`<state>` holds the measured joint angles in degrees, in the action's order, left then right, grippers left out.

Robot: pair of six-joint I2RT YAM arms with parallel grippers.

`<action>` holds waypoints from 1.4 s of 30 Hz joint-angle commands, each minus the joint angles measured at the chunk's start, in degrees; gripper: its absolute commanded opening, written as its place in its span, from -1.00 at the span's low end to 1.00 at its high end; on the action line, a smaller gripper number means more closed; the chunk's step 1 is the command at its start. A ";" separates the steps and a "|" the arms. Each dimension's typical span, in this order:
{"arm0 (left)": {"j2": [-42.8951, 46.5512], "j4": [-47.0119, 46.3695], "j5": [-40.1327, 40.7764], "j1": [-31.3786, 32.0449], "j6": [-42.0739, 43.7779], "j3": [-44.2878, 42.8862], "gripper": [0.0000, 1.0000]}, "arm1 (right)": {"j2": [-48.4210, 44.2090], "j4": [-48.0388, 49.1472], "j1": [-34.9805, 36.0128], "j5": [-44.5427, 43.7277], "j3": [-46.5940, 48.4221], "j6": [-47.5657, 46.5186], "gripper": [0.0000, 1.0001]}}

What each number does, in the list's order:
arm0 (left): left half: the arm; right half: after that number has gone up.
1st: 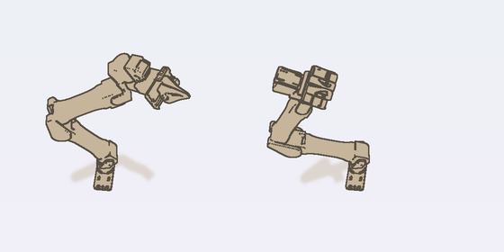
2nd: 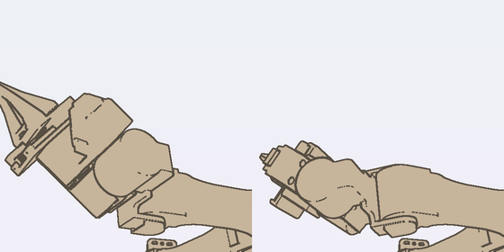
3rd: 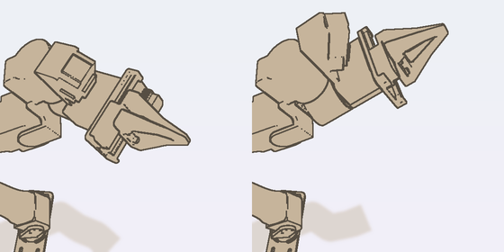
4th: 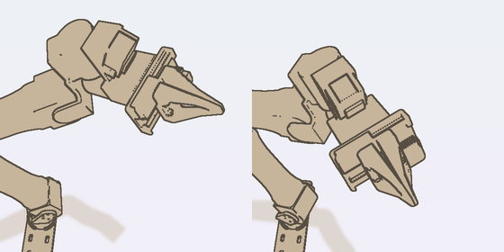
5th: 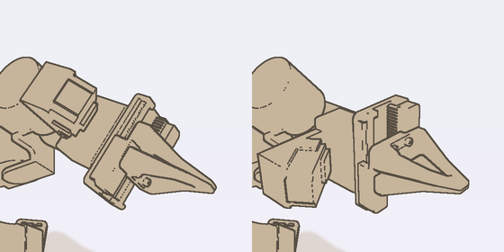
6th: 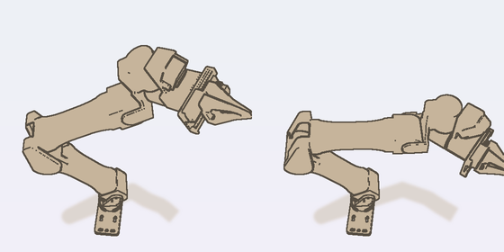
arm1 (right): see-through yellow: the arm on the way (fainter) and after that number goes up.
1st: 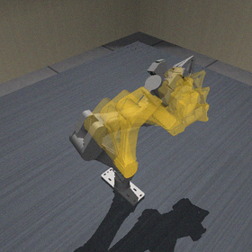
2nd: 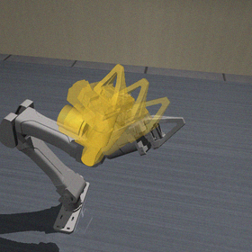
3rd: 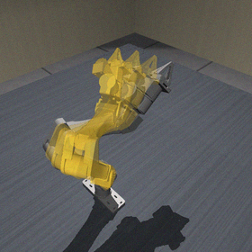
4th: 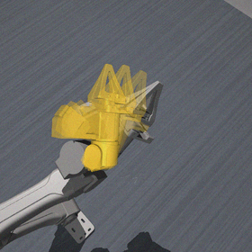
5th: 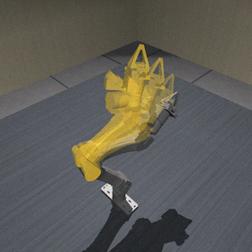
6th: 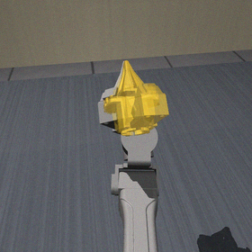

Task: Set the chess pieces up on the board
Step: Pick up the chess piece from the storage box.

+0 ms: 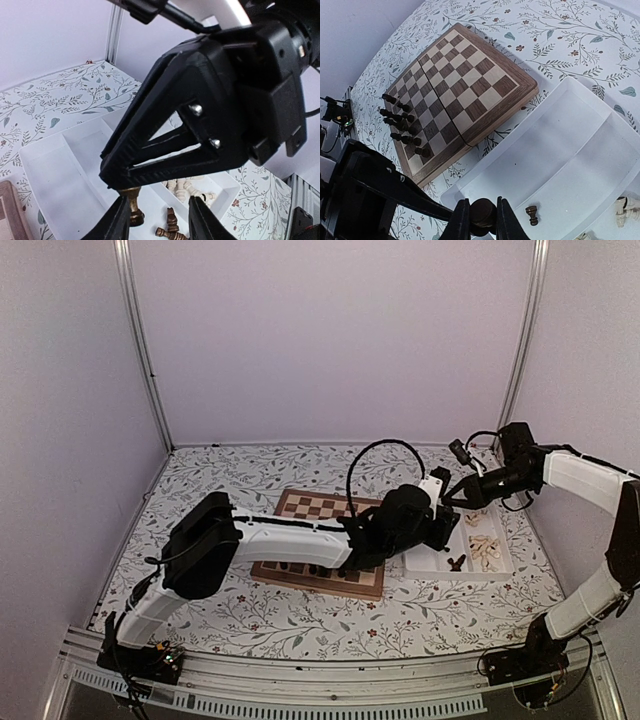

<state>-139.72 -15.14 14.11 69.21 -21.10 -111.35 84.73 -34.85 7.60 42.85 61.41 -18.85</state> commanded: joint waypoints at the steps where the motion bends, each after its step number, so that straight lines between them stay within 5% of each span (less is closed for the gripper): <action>1: 0.94 1.40 0.29 -0.33 -2.86 0.96 -0.14 | -2.37 0.91 0.31 1.86 -0.28 0.92 -0.86; 12: -2.52 3.60 -5.60 -2.02 -7.09 -3.21 -0.22 | -3.66 1.10 0.27 1.91 -0.78 0.92 -0.85; 20: 8.25 -11.07 -4.57 -0.91 -4.67 15.36 -0.23 | -3.87 1.57 0.22 0.86 -1.11 0.92 -0.85; 31: 1.98 -5.91 -8.16 -2.05 -6.73 5.92 -0.12 | -4.12 1.80 0.20 1.74 -1.38 1.25 -0.85; 42: -1.98 -1.46 -9.57 -3.79 -10.57 0.47 -0.25 | -4.67 1.73 0.18 2.57 -1.57 1.28 -0.85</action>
<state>-140.11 -18.22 5.30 66.35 -30.30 -108.88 81.71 -33.78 7.55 43.90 60.36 -17.80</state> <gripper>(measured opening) 0.379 0.148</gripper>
